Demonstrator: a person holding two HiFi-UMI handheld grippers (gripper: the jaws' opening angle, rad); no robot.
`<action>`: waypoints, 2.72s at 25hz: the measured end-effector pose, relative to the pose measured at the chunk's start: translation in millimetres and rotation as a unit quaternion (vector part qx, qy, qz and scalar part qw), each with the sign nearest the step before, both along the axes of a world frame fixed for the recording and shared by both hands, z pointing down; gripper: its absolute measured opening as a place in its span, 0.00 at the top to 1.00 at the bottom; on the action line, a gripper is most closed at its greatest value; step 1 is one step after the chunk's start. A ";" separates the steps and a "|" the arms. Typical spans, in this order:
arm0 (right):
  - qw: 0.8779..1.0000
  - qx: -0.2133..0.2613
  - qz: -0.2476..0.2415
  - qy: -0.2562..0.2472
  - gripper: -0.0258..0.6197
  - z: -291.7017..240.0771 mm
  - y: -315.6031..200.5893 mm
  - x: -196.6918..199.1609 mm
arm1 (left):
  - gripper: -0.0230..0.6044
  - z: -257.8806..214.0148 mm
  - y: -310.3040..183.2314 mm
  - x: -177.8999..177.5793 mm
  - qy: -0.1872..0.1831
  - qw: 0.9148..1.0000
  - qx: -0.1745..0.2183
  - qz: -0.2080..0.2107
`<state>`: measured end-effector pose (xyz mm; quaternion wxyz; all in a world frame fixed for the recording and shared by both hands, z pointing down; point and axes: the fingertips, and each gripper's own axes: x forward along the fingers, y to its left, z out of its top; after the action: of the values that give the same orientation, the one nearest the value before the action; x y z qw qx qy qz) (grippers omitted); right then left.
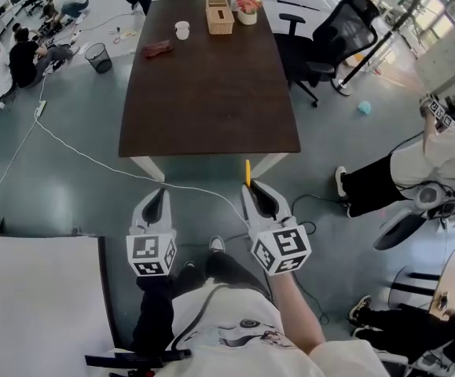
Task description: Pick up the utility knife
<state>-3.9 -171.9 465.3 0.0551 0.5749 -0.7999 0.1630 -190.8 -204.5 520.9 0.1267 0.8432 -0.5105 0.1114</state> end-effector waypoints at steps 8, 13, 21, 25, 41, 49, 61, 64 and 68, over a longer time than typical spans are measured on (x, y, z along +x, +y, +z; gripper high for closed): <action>0.999 0.030 0.008 0.015 0.88 -14.3 45.8 -46.6 | 0.97 1.4 50.6 -42.6 0.012 1.000 -0.001 0.008; 0.999 0.038 0.019 0.016 0.88 -20.2 73.6 -65.8 | 0.97 -8.6 76.7 -58.5 0.015 1.000 0.004 0.015; 0.998 0.052 0.027 0.012 0.88 -25.0 109.3 -55.9 | 0.97 -35.5 104.4 -45.9 0.006 0.999 0.039 0.031; 0.998 0.052 0.019 0.017 0.88 -25.5 131.7 -41.2 | 0.97 -41.2 126.2 -29.9 0.004 0.999 0.047 0.026; 0.995 0.091 0.031 0.024 0.88 -47.9 159.1 -18.7 | 0.97 -93.9 141.6 12.1 0.010 0.992 0.123 0.036; 0.992 0.119 0.034 0.033 0.88 -67.5 143.3 -22.7 | 0.97 -113.0 127.6 2.1 0.003 0.989 0.147 0.034; 0.990 0.122 0.042 0.048 0.89 -63.6 142.2 -33.4 | 0.97 -110.8 124.0 -14.4 0.005 0.988 0.148 0.031; 0.990 0.125 0.042 0.047 0.89 -62.0 142.4 -35.6 | 0.97 -109.1 123.6 -17.0 0.004 0.988 0.148 0.030; 0.990 0.128 0.041 0.044 0.89 -63.3 142.2 -38.3 | 0.97 -110.9 123.6 -20.6 0.002 0.988 0.150 0.029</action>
<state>-42.2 -29.7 402.0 0.0096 0.6163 -0.7866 0.0361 -211.3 -80.9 410.0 -0.0037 0.8673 -0.4966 0.0350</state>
